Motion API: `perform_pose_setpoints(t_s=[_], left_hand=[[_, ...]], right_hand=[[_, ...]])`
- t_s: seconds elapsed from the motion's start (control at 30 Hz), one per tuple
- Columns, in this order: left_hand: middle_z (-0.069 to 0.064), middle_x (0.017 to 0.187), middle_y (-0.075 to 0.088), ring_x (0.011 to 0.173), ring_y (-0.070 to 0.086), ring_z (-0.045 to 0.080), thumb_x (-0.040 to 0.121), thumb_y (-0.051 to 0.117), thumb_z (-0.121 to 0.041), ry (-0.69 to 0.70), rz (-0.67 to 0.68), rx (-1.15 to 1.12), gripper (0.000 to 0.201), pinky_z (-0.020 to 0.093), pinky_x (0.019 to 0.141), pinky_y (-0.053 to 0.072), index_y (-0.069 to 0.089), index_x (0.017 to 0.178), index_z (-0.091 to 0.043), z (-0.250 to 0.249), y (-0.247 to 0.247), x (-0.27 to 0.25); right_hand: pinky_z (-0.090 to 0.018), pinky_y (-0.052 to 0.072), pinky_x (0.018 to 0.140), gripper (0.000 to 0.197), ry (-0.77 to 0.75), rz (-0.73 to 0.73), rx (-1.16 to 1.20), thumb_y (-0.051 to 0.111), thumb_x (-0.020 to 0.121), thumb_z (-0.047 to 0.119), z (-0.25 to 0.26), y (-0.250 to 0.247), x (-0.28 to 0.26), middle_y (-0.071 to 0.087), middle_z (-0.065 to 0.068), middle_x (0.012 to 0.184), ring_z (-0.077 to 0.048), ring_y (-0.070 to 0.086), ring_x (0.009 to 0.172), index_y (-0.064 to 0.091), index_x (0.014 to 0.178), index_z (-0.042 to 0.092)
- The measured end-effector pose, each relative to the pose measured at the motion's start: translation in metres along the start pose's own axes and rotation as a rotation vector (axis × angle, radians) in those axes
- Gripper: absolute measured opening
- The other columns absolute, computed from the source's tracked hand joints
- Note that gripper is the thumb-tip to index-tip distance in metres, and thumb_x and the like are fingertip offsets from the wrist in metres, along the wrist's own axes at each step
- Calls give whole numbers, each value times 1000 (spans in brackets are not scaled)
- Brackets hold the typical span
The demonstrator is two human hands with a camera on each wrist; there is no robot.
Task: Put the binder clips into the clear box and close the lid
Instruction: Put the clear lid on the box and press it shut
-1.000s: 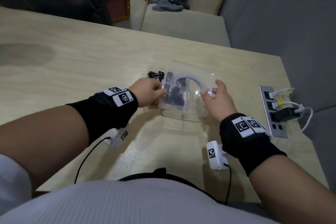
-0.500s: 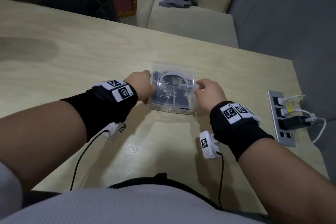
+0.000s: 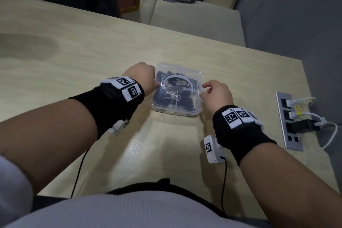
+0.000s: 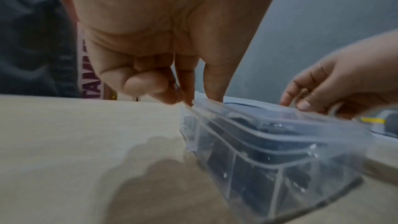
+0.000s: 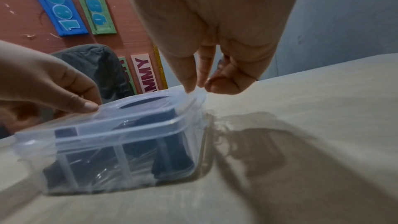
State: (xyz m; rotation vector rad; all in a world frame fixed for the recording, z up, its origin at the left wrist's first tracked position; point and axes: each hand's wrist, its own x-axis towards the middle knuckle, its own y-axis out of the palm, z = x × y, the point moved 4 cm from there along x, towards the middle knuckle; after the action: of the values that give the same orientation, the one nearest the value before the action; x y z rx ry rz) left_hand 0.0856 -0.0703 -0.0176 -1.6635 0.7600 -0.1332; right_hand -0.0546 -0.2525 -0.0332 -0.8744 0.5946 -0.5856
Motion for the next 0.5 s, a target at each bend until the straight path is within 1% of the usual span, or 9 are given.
perform_pose_setpoints(t_s=[0.03,0.07,0.13,0.2,0.27,0.33,0.37,0.43,0.5], left_hand=[[16,110,61,92,59,31,86,65,-37,-41,-5,-64,42,35,72,44,59,112,-5,2,-1,1],[15,108,64,90,61,30,83,70,-39,-93,11,-126,46,35,71,46,56,113,-6,4,-2,2],[12,93,74,77,69,29,82,72,-38,-170,94,-226,41,34,69,54,63,101,-3,6,-1,2],[9,81,77,73,74,27,83,70,-37,-183,150,-261,36,34,72,58,73,87,-2,5,0,4],[6,74,76,70,74,25,82,70,-37,-176,151,-230,35,33,72,57,75,76,-3,3,-1,5],[3,65,73,59,68,21,83,70,-37,-179,143,-188,36,30,68,55,69,63,-6,3,-1,6],[4,64,72,57,65,20,83,70,-37,-185,140,-174,36,29,69,54,67,61,-8,4,0,6],[6,70,75,59,66,20,84,70,-36,-189,147,-175,34,31,74,57,70,64,-8,6,2,7],[7,72,76,59,67,20,84,70,-34,-190,146,-175,32,31,76,58,73,68,-6,5,3,9]], right_hand=[[-26,39,76,29,20,6,-1,59,89,19,0,-1,1,53,-11,121,-21,54,84,58,117,18],[-27,39,78,34,37,18,-8,61,88,21,-1,-1,2,52,-12,125,-24,56,89,56,121,17],[-31,43,87,40,66,52,-48,62,89,24,-1,-1,3,57,-13,126,-30,58,106,54,126,12],[-33,44,90,39,85,70,-80,59,90,24,0,0,5,63,-13,124,-32,58,112,55,125,9],[-32,45,87,34,93,68,-84,59,90,23,1,0,6,65,-13,120,-33,59,109,58,121,9],[-30,43,81,28,92,67,-84,60,90,21,3,-1,6,65,-12,115,-32,60,106,60,116,11],[-29,42,78,25,89,68,-88,60,89,20,5,-1,6,66,-12,113,-32,60,104,60,113,11],[-28,41,74,19,79,66,-106,60,88,17,7,-2,8,66,-12,107,-32,60,99,62,106,10],[-29,42,71,16,71,66,-149,59,88,13,10,-2,9,67,-13,103,-33,60,94,62,102,8]])
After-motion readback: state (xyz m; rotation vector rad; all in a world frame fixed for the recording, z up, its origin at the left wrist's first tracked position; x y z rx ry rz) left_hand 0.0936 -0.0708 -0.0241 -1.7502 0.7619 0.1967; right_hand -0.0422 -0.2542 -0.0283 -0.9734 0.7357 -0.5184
